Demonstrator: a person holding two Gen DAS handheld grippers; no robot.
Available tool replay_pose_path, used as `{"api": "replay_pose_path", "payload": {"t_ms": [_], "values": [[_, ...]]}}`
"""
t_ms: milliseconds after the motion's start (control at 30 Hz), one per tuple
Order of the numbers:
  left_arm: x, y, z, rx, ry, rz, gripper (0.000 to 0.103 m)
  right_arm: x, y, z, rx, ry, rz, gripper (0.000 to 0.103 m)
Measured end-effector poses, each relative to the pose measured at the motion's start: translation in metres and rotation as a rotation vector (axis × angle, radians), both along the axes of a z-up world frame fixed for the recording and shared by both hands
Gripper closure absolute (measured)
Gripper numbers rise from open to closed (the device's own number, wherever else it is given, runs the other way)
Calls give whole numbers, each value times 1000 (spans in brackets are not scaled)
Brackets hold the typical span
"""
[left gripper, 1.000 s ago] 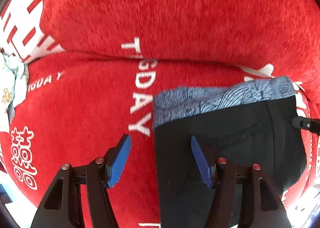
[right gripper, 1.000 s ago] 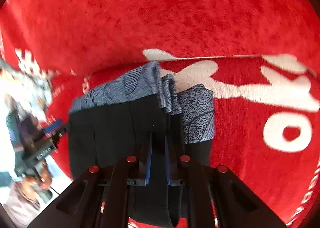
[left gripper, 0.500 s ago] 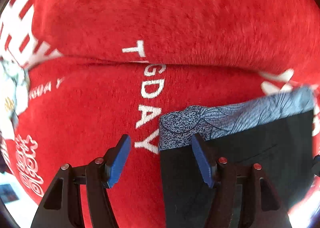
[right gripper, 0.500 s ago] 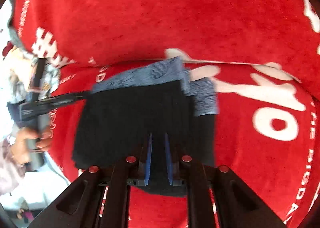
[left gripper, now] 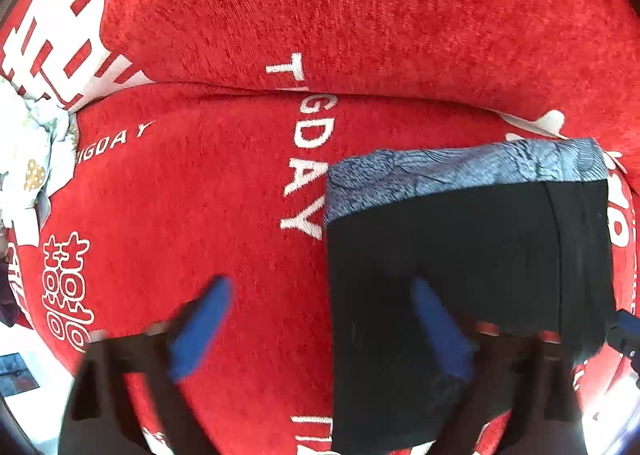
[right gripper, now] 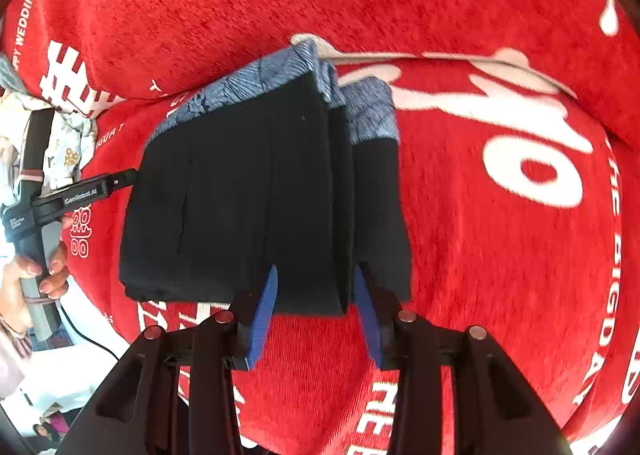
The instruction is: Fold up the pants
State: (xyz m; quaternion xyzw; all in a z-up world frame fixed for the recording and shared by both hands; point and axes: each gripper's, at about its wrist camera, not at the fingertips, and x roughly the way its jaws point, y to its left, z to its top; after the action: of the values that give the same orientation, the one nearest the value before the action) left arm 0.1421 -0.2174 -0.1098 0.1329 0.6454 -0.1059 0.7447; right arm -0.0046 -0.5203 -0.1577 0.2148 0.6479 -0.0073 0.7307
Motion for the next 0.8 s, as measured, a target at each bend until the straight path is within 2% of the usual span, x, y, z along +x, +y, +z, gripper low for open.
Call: {"api": "replay_pose_path", "payload": {"t_ms": [100,267,400,500,567,733,800], "values": [[-18,-8,5,-1,5,-11,5,-10,-3,-3,18,20,-31,59],[-6,-2,-6,-15,60,-18,5,-21,0,-5,16,36,-33,49],[-8,0,-9,-36,86,-21,4,-24,-3,-5,3,47,-18,47],[-9,3,-14,-39,101,-15,1,-25,-5,-4,-24,43,-20,33],[-10,6,-16,-53,121,-7,1,-24,-6,-4,-28,29,-24,20],[-11,13,-23,-150,204,13,1,-23,-9,-9,-3,17,-25,18],[-13,17,-27,-181,237,9,1,-24,-13,-13,23,22,-45,14]]}}
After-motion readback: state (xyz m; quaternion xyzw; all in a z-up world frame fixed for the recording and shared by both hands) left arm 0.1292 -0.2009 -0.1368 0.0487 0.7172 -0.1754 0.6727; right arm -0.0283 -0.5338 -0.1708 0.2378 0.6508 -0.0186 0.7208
